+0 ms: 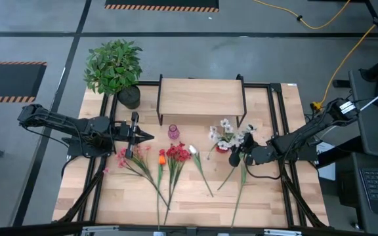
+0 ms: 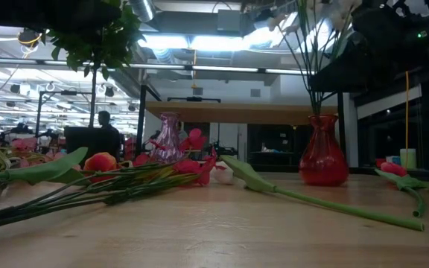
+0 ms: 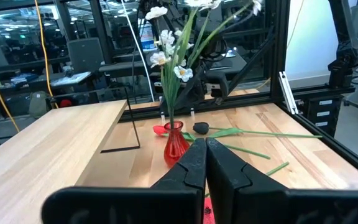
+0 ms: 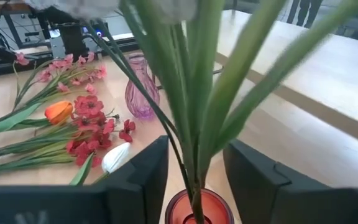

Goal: Pick and place flowers into a vace then onto a shelf
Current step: Put the white flowers into the red vase

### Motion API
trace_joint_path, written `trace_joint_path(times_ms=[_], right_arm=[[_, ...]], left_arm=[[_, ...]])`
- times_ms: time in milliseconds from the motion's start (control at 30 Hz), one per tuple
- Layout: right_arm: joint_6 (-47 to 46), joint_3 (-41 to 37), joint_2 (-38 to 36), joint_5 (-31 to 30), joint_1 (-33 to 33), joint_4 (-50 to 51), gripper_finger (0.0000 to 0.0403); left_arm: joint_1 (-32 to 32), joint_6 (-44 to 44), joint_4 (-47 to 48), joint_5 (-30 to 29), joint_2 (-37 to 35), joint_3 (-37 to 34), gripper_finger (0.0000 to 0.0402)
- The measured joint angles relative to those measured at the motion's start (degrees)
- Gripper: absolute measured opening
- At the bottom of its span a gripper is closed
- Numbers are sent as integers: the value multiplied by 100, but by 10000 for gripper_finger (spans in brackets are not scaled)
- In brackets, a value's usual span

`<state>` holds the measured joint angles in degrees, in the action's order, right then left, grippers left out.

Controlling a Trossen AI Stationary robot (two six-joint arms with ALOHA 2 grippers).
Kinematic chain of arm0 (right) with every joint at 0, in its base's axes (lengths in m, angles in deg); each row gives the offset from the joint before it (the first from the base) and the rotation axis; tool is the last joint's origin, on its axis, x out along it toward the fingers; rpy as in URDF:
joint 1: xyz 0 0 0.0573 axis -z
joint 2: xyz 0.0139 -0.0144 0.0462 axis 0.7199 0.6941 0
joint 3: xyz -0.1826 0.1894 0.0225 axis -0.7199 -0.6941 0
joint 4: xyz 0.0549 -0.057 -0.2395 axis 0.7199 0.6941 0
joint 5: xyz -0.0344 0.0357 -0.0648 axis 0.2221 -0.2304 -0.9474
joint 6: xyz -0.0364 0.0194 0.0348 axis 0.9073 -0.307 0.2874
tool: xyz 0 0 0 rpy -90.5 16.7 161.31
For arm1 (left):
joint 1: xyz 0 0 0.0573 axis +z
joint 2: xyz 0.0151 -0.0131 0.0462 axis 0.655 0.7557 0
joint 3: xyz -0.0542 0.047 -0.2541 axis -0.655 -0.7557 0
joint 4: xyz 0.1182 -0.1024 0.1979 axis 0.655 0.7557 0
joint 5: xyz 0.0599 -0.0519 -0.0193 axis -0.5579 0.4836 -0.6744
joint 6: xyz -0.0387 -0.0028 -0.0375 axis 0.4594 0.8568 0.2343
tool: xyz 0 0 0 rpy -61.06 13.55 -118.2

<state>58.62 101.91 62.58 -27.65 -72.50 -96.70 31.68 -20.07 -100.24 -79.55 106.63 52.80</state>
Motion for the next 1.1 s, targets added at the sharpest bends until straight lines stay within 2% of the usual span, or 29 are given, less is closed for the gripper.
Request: trace_joint_path(times_ms=[333, 600, 833, 1100], right_arm=[[380, 0, -16, 0, -6, 9, 174], [624, 4, -398, 34, -42, 30, 174], [471, 4, -775, 761, -42, 699, 174], [465, 4, -1237, 841, -42, 1413, 174]], left_arm=[[0, 0, 2, 0, 0, 0, 7], [1, 0, 175, 0, 0, 0, 4], [1, 0, 175, 0, 0, 0, 3], [2, 0, 175, 0, 0, 0, 6]])
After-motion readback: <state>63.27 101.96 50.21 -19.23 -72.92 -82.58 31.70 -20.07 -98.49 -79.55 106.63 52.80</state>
